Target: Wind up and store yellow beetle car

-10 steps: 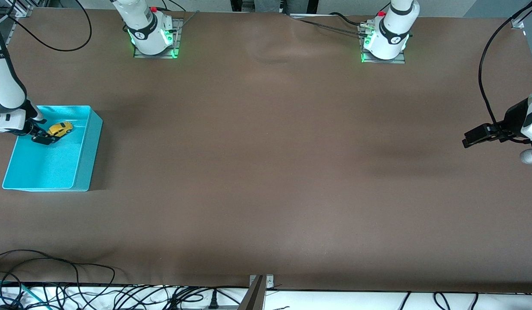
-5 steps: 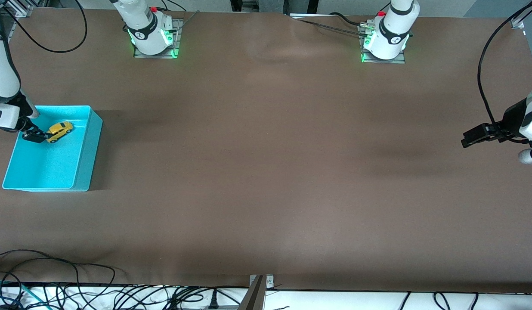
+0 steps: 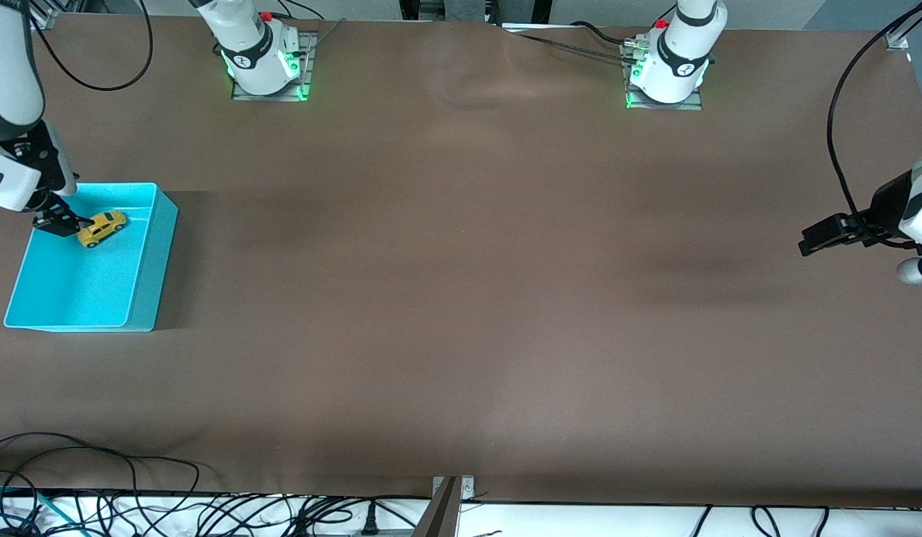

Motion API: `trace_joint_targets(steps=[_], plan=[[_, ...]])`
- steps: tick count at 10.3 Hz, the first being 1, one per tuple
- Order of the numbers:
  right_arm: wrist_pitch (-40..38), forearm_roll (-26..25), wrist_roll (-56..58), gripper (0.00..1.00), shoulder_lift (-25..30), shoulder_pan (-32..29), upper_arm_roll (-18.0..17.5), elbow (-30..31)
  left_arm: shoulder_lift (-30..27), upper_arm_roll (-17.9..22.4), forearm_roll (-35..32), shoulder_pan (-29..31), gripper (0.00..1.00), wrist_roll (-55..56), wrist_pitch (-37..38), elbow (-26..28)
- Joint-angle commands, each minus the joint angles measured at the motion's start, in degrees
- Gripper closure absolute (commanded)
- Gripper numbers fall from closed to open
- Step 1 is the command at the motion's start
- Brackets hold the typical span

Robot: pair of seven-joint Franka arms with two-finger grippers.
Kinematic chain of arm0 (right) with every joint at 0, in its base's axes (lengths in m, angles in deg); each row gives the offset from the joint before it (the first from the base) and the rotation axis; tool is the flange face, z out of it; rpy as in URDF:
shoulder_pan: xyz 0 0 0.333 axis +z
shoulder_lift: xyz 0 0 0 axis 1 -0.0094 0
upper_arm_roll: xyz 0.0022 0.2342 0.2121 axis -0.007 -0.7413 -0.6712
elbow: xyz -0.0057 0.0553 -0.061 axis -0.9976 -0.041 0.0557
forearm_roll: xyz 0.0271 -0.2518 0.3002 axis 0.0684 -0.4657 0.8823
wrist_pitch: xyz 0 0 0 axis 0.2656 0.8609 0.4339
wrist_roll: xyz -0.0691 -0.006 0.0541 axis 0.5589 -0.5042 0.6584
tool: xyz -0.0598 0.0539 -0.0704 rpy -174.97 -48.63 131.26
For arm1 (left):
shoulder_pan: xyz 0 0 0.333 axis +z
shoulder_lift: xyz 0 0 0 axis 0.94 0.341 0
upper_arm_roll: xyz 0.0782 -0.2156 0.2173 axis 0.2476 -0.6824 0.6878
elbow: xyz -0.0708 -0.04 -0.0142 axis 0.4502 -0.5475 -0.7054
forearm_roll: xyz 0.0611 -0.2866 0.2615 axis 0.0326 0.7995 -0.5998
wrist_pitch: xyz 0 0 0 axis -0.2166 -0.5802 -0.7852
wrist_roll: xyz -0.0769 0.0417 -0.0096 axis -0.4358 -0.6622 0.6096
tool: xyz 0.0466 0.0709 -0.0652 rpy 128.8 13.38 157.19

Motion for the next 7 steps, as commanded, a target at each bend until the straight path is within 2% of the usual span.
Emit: trace_joint_targets(steps=[1, 5, 7], plan=[[-1.51, 1.41, -12.22, 0.0, 6.19, 4.7, 0.41, 0.76, -0.27, 0.14, -0.58, -0.31, 0.0, -0.46, 0.24, -0.42], [-1.07, 1.58, -36.83, 0.0, 7.0, 13.32, 1.02, -2.75, -0.27, 0.14, -0.49, -0.31, 0.0, -0.46, 0.24, -0.42], [-0.98, 3.67, -60.49, 0.0, 7.0, 17.27, 4.17, -3.46, -0.27, 0.14, -0.49, -0.22, 0.0, -0.37, 0.24, -0.42]])
